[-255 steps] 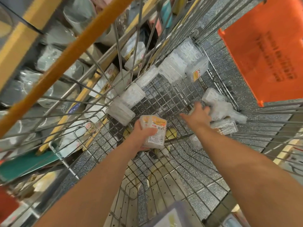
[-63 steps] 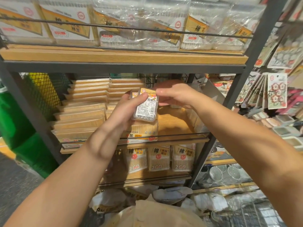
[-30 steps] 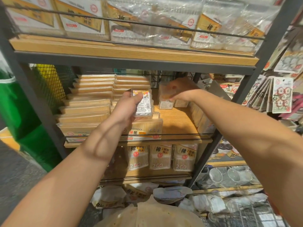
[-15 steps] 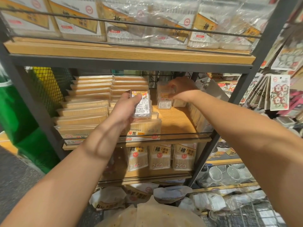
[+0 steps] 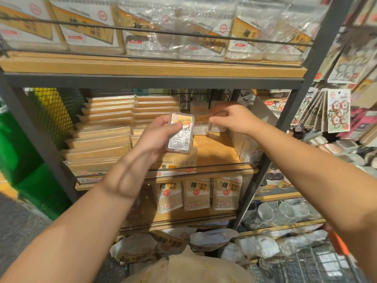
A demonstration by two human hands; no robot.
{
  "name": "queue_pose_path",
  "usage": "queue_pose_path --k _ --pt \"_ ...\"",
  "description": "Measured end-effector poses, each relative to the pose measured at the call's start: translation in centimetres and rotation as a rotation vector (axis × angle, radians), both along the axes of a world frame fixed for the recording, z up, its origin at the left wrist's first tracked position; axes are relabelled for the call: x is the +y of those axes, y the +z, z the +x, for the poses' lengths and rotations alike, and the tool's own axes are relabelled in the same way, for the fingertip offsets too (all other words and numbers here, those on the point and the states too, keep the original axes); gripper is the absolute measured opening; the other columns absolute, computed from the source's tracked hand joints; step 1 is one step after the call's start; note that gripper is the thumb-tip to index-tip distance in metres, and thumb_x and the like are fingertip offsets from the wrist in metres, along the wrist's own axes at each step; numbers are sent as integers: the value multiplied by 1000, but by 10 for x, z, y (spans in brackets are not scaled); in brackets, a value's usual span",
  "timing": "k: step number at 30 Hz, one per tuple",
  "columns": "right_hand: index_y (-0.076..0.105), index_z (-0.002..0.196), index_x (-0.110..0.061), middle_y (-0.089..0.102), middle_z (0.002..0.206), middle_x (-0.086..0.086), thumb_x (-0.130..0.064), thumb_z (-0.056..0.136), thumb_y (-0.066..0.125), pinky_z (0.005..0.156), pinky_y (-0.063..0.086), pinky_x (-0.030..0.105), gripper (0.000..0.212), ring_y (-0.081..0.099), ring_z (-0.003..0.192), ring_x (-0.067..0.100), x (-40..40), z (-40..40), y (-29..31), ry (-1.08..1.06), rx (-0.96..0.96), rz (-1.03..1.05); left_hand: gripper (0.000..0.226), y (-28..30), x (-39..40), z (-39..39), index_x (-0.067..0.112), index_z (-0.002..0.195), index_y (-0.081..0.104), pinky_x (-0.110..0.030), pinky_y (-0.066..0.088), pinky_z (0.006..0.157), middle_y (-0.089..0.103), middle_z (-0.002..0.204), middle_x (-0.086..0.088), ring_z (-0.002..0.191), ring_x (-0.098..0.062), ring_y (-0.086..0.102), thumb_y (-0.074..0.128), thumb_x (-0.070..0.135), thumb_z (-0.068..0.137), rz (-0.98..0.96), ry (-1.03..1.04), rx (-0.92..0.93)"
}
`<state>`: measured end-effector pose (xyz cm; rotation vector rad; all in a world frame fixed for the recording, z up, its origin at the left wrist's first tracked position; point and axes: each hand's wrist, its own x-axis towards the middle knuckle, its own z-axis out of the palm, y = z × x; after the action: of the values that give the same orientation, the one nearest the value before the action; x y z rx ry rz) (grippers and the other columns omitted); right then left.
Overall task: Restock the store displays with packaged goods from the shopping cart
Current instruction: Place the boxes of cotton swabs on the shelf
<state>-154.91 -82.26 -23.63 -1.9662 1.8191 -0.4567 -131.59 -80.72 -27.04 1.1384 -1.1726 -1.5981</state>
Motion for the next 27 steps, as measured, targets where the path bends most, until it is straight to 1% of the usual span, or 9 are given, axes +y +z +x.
queue_pose_path --k 2,6,9,12,14,16,19,21,27 --pt "65 112 -32 66 112 -12 -35 94 63 101 45 32 18 62 107 8 5 -1 3 98 -208 28 19 4 1 -5 13 113 62 -36 59 61 75 97 -8 82 -22 74 62 11 94 4 -14 27" --pt "60 120 -28 67 115 -8 -34 86 68 92 52 24 35 65 104 4 13 1 12 239 -396 93 24 12 6 -22 15 118 65 -41 61 72 76 102 -8 88 -24 74 62 14 94 2 -75 32" --pt "62 113 -33 68 106 -6 -34 78 69 75 52 23 36 64 89 3 14 1 17 238 -424 131 30 13 9 -33 11 123 64 -35 60 67 76 98 -7 83 -21 74 62 12 94 -12 -117 83" --pt "66 109 -29 69 105 0 -21 85 73 80 51 34 26 63 92 13 15 -5 19 199 -396 144 27 13 14 -42 11 120 65 -29 57 62 77 91 -2 77 -15 73 62 11 94 11 -131 105" --pt "66 111 -21 70 107 2 -9 89 69 87 52 34 25 64 95 15 17 -13 22 167 -379 187 38 13 16 -46 9 130 59 -28 56 67 75 102 -4 85 -15 72 65 12 92 37 -114 104" --pt "66 114 -17 70 106 0 -11 86 72 93 51 34 29 65 98 16 16 -21 25 75 -299 148 50 14 17 -47 8 139 50 -24 53 69 69 114 -5 95 -14 67 65 13 92 71 -88 97" --pt "64 104 -10 64 100 5 -31 83 77 73 48 32 32 60 91 22 6 -31 24 -120 139 53 46 13 17 -45 9 138 49 -16 49 55 63 118 -6 103 -16 61 62 11 93 90 -58 83" --pt "64 112 -5 63 106 9 -37 85 73 74 44 31 43 55 91 23 -1 -31 17 -152 323 69 44 10 15 -44 11 136 52 -13 49 53 60 124 -7 111 -19 58 62 11 93 85 -52 63" --pt "53 138 -11 59 133 14 -37 90 67 93 42 32 56 55 121 31 -15 -24 2 -127 413 94 40 5 14 -42 11 133 54 -17 48 65 60 115 -2 103 -14 57 63 15 94 54 -90 12"
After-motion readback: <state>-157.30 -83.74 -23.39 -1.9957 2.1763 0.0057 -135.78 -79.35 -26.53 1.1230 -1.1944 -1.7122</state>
